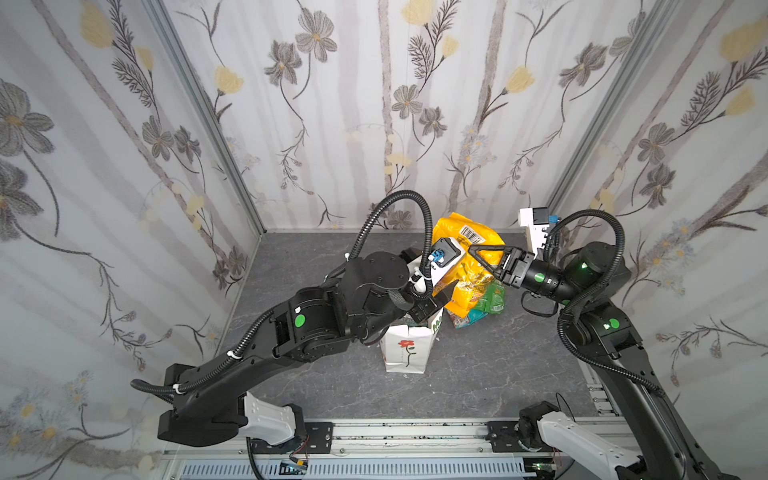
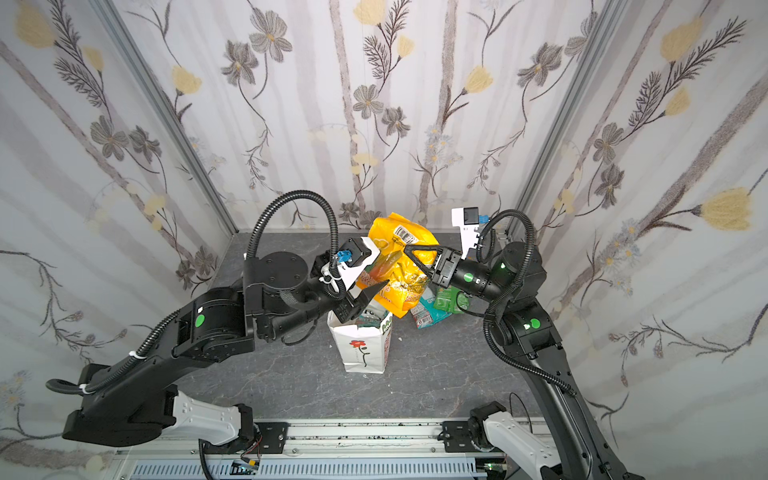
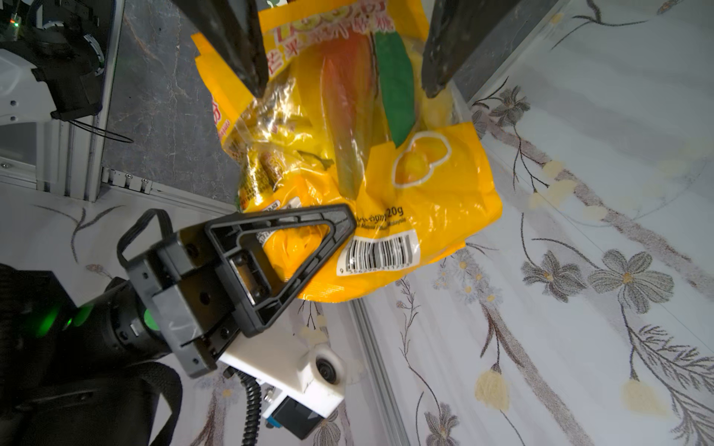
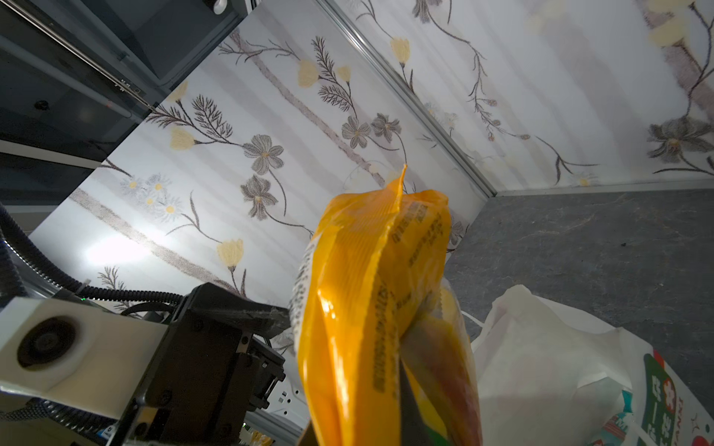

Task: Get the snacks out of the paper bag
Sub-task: 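Lower the yellow pack onto the table nearer the robot and open the right gripper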

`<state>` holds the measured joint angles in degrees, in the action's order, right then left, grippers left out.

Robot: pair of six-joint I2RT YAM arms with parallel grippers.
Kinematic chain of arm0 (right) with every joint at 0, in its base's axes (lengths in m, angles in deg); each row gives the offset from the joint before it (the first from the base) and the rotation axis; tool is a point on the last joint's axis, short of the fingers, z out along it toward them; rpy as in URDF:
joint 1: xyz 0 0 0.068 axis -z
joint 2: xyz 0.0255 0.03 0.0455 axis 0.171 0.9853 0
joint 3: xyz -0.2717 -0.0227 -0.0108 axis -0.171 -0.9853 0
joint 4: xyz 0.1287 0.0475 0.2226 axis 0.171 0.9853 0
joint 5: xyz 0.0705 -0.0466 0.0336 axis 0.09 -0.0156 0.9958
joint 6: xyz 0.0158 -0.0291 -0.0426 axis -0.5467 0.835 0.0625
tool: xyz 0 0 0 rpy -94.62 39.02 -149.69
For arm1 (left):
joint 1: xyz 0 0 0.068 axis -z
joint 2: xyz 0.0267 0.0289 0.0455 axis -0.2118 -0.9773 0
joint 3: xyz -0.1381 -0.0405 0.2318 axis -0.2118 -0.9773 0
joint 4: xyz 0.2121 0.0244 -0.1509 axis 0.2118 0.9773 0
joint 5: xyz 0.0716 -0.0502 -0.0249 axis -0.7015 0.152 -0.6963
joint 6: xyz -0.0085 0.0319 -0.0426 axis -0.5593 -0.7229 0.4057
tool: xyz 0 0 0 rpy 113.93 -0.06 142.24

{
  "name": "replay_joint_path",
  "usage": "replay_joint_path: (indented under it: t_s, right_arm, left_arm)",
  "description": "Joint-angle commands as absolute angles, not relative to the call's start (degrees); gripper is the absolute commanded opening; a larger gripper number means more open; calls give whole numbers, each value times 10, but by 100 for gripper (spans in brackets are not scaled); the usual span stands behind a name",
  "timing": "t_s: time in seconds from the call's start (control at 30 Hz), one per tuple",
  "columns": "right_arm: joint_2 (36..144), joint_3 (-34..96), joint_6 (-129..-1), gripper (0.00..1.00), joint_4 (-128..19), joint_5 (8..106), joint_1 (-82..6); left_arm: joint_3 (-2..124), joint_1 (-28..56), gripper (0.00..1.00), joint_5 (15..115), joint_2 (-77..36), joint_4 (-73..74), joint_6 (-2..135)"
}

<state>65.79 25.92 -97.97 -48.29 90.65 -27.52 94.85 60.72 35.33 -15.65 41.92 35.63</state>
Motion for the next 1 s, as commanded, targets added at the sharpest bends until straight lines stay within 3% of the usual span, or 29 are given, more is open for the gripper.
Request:
replay_joint_path:
  t_s: [0.0,0.13,0.3,0.63,0.97]
  right_arm:
    - [650,272,-992,0,-540,931,-232]
    - [635,262,-996,0,-540,957,-151]
    - [613,219,-1001,0,-540,974,-52]
    - [603,69,-973,0,-537,926,25]
    - [697,-19,-798,0,-418,945,18]
  left_arm:
    - [914,607,70,348,-123,366,380]
    - [855,607,79,335,-72,354,404]
    - [810,608,100,313,-40,384,438]
    - [728,605,100,300,-18,423,499]
    - [715,587,100,308,-20,423,486]
